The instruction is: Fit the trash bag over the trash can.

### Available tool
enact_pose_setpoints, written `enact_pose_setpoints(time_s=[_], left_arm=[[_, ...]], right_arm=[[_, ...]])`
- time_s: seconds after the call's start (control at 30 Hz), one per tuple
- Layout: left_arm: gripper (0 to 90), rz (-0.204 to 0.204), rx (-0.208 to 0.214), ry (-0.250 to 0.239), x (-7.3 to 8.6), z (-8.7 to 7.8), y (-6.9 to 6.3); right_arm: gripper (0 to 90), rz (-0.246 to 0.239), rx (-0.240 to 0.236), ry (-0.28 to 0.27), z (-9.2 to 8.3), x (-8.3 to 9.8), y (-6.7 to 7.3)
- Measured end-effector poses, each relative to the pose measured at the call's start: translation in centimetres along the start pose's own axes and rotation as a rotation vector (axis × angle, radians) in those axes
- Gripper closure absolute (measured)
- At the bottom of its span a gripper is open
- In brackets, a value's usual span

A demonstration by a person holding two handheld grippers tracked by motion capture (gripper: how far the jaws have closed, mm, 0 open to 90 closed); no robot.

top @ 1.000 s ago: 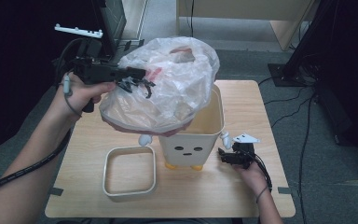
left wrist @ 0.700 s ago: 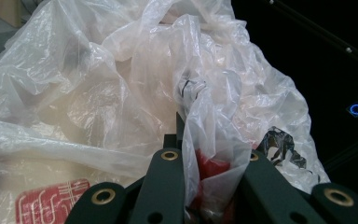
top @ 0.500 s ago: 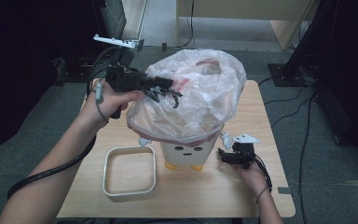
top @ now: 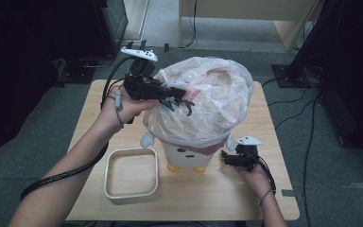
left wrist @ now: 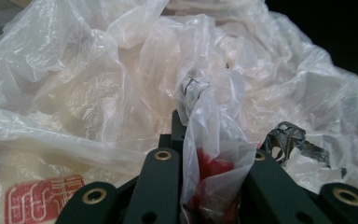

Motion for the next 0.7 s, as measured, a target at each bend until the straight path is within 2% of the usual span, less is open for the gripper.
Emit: enact_pose_setpoints(time_s=[0.07,0.17,0.33,0.4,0.47,0.6,0.7], left_arm=[[79.4,0.014,-0.019,0.016,0.2,0.2,0.1],[73.2,0.013,-0.025,0.020,0.5,0.3,0.2],[65.1,0.017,-0.025,0.001,0.3,-0.3,0.1],[66.7,0.008,-0.010,-0.007,0.0,-0.6,-0.1],[73.3,0.028,-0.013,0.012,-0.1,-0.4,-0.3],[82.8,0.039,0.005,0.038,0.0,0.4,-0.6],[84.8,0.044,0.030,0.040,0.0,1.0,-0.9]], right_arm=[[15.3,0.000,0.000,0.000,0.0,0.0,0.0],[15.3,-0.002,-0.001,-0.001,0.0,0.0,0.0],[15.2,-0.001,0.000,0.000,0.0,0.0,0.0],[15.3,-0.002,0.000,-0.001,0.0,0.0,0.0],[15.2,-0.001,0.000,0.000,0.0,0.0,0.0],[15.3,-0.002,0.000,-0.001,0.0,0.0,0.0],[15.2,-0.001,0.000,-0.001,0.0,0.0,0.0]])
Point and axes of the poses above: each handheld gripper's, and its own axes: z roughly forward along the jaws, x roughly out of its underside, y roughly to its left, the point moved 5 cm from there along z, roughly forward along the jaws, and after that the axes turned 4 degrees about x, right-handed, at the moved point
